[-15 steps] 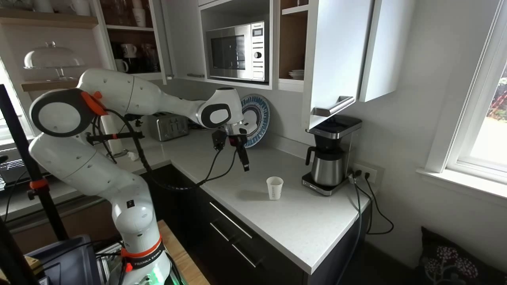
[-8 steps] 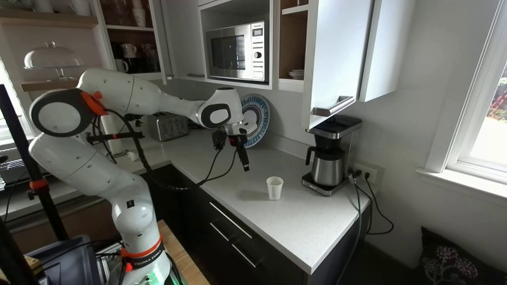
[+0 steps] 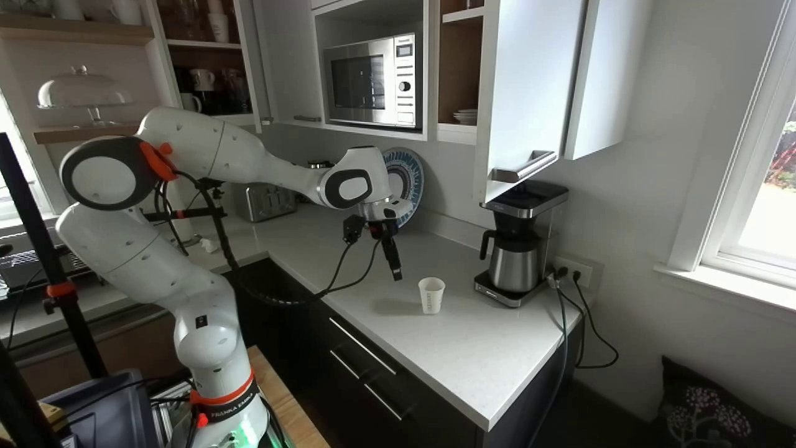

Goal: Turn over the cup on the table

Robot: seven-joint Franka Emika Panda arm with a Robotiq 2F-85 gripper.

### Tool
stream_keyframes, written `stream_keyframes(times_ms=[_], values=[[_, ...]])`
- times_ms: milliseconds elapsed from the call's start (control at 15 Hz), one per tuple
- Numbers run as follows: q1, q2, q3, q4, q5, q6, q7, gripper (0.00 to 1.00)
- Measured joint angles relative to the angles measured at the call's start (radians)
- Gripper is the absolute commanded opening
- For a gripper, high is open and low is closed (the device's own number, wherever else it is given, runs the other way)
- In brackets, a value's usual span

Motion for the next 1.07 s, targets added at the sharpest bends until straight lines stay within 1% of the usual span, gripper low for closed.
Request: stream_keyframes(times_ms=[267,400,733,1067], values=[[-0.033,0.072,-0.001,0.001,-0.091,0.085,0.047,1.0],[-0.042,0.107,-0.002,0.002,-0.12,0.126,0.067,1.0],[-0.048,0.196,-0.015,0.023,-0.147,0.196,0.121,1.0],[-0.046,0.281,-0.026,0.065,-0.15,0.278,0.173,1.0]])
